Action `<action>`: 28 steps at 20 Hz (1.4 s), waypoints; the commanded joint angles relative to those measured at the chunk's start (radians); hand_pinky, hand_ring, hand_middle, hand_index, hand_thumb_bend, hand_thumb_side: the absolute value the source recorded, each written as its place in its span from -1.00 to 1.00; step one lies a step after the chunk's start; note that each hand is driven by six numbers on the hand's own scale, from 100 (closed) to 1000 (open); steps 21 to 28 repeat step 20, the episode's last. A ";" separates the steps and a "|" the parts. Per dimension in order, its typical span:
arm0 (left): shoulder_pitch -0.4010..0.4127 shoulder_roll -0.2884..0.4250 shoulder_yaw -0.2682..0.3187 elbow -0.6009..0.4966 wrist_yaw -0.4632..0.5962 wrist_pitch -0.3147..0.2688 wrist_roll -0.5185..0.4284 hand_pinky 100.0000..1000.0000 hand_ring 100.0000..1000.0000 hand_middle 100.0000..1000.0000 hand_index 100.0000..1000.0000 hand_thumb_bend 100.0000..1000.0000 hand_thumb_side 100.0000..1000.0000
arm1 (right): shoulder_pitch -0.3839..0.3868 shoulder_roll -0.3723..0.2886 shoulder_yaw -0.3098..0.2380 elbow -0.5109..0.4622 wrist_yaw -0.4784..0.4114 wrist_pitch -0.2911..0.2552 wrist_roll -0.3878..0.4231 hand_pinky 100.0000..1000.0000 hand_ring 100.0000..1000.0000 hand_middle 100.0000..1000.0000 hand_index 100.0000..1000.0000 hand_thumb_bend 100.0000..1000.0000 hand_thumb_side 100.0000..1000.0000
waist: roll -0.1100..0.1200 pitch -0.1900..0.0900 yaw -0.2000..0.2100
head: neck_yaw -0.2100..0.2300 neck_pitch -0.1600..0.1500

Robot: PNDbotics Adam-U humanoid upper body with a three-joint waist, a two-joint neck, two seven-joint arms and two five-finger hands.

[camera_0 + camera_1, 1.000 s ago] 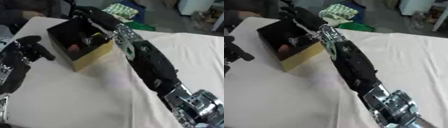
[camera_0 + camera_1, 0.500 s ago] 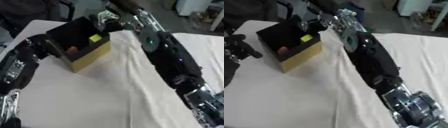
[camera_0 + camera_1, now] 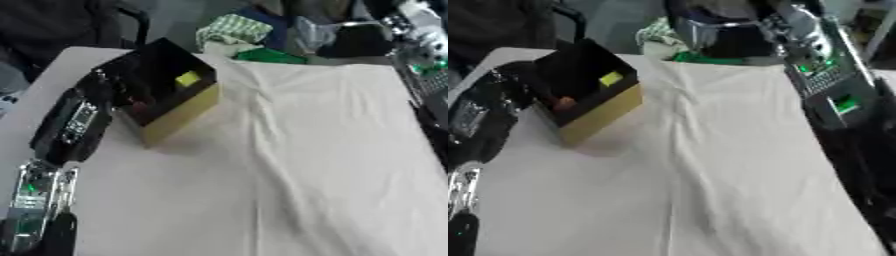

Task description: Pick up objects on the table and place them in the box.

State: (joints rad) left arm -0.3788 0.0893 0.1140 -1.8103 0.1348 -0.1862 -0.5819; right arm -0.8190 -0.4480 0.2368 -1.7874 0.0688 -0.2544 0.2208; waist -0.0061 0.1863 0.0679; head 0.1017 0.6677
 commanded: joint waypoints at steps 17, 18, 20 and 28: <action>0.011 0.036 0.039 0.013 -0.020 -0.048 0.068 0.34 0.21 0.15 0.67 -1.00 0.43 | 0.343 0.128 -0.129 -0.106 -0.120 0.047 0.034 0.83 0.11 0.55 1.00 -1.00 -0.05 | 0.056 0.015 -0.191 | 0.110 0.075; 0.013 0.036 0.039 0.015 -0.021 -0.051 0.070 0.35 0.21 0.15 0.67 -1.00 0.44 | 0.359 0.137 -0.132 -0.103 -0.121 0.043 0.031 0.81 0.08 0.52 1.00 -1.00 -0.05 | 0.059 0.017 -0.200 | 0.113 0.079; 0.016 0.035 0.039 0.018 -0.019 -0.056 0.072 0.36 0.20 0.15 0.67 -1.00 0.44 | 0.390 0.151 -0.139 -0.101 -0.124 0.039 0.015 0.79 0.04 0.49 1.00 -1.00 -0.04 | 0.065 0.021 -0.210 | 0.119 0.087; 0.016 0.035 0.039 0.018 -0.019 -0.056 0.072 0.36 0.20 0.15 0.67 -1.00 0.44 | 0.390 0.151 -0.139 -0.101 -0.124 0.039 0.015 0.79 0.04 0.49 1.00 -1.00 -0.04 | 0.065 0.021 -0.210 | 0.119 0.087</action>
